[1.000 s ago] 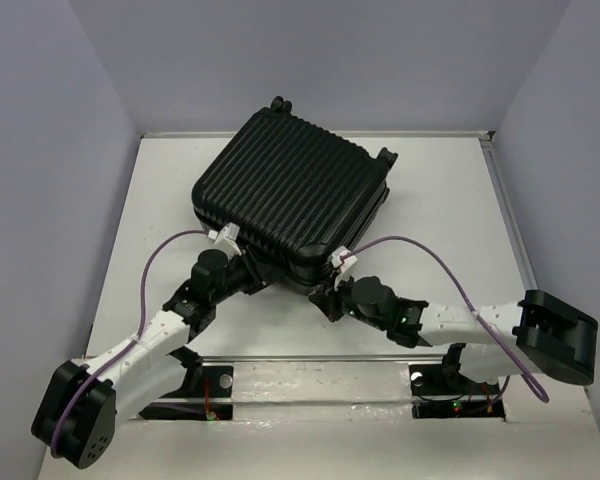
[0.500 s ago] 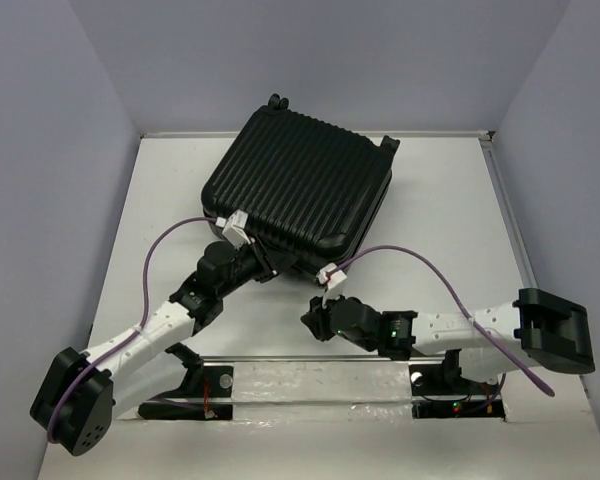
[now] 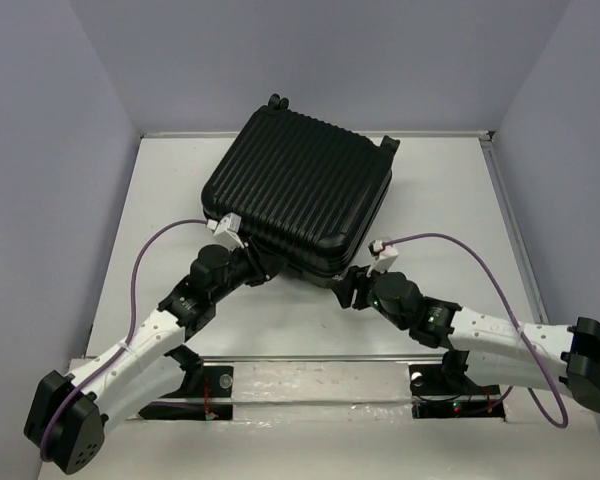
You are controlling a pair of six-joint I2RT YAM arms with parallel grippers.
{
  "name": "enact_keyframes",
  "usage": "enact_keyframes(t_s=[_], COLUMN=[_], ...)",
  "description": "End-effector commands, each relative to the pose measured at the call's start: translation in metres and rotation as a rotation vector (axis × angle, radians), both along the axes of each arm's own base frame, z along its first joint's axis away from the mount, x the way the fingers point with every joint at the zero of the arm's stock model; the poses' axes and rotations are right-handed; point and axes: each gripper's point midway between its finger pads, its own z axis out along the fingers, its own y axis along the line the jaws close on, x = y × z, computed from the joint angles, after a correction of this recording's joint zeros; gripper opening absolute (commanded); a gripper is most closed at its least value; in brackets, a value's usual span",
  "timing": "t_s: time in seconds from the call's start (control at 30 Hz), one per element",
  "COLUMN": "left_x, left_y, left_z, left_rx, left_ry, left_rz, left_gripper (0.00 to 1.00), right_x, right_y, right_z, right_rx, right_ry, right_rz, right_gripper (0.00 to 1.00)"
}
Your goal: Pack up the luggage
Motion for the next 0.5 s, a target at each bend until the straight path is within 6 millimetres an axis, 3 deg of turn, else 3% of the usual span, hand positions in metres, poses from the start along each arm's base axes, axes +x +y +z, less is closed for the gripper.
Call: enact_keyframes(t_s=[0.0,0.17,0.47], left_x=[0.0,0.005,0.006], left_y=[-0.003,-0.01,-0.013], left_z=[-0.009,-0.01,-0.021], left_rx=[0.003,0.01,0.014], left_ry=[-0.008,-0.006,0.007], left_rz=[-0.025,-0.043,-0.05], left_gripper=[0.4,0.4,0.38], right_x=[0.006,0.017,0.035], right_y=[0.017,0.028,0.035], right_z=[0.013,0.019,0.03], right_rx=[-0.031,-0.041,-0.015], right_ry=[-0.029,-0.045,-0.107], right_rz=[0.075,0.064,0.008], right_gripper=[0.61,0.59,0.37])
